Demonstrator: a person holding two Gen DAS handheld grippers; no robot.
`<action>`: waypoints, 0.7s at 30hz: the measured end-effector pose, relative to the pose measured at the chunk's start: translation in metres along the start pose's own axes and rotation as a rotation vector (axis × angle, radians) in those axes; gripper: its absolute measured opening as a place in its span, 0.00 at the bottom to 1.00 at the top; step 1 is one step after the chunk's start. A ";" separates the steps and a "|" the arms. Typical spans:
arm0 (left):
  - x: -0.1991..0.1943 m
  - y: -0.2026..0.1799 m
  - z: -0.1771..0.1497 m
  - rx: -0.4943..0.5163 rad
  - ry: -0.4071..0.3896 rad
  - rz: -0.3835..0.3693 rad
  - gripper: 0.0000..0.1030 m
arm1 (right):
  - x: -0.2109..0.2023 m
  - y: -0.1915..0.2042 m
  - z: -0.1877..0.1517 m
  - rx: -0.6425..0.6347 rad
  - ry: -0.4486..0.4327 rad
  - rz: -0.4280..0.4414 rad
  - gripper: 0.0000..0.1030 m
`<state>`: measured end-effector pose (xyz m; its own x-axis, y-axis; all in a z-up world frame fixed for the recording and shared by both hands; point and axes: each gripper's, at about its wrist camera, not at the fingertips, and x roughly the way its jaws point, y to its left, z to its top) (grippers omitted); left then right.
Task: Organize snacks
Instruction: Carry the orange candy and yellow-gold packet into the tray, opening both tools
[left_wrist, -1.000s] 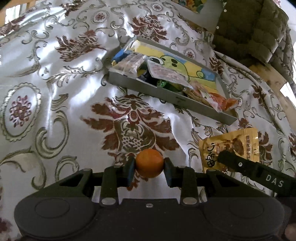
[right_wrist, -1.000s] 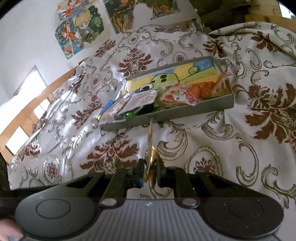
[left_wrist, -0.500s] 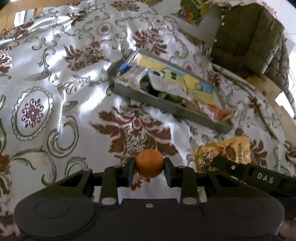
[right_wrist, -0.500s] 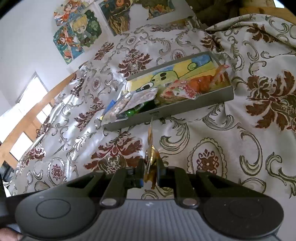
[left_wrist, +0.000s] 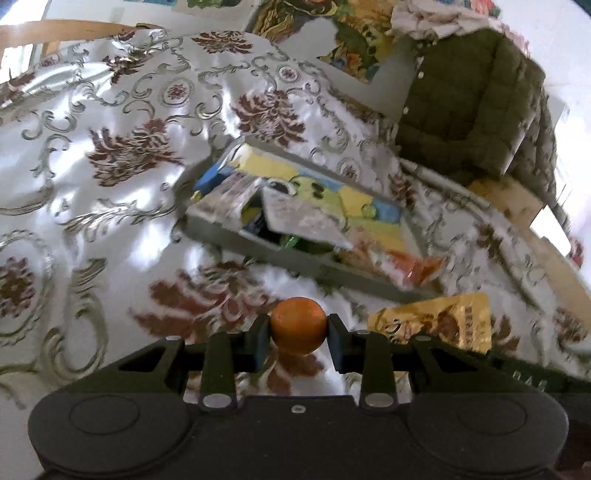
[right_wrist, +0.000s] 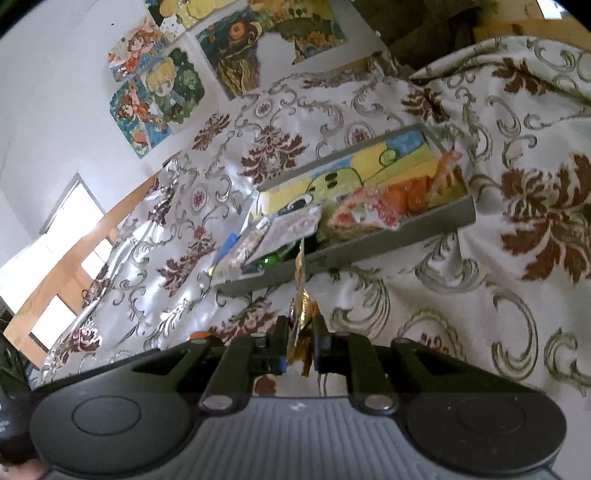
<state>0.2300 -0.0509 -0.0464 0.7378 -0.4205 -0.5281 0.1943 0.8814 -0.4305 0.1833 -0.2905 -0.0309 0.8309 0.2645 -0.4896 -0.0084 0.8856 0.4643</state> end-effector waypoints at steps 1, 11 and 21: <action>0.002 0.000 0.003 -0.006 -0.003 -0.009 0.34 | 0.000 0.000 0.002 0.000 -0.008 -0.001 0.14; 0.029 0.003 0.018 -0.026 -0.021 -0.032 0.34 | 0.016 -0.014 0.014 0.051 -0.030 -0.024 0.14; 0.069 -0.021 0.073 0.048 -0.098 -0.070 0.34 | 0.038 -0.015 0.059 0.038 -0.166 -0.003 0.14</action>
<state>0.3242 -0.0830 -0.0203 0.7805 -0.4603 -0.4230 0.2762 0.8609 -0.4272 0.2479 -0.3167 -0.0125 0.9112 0.1923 -0.3644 0.0130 0.8705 0.4919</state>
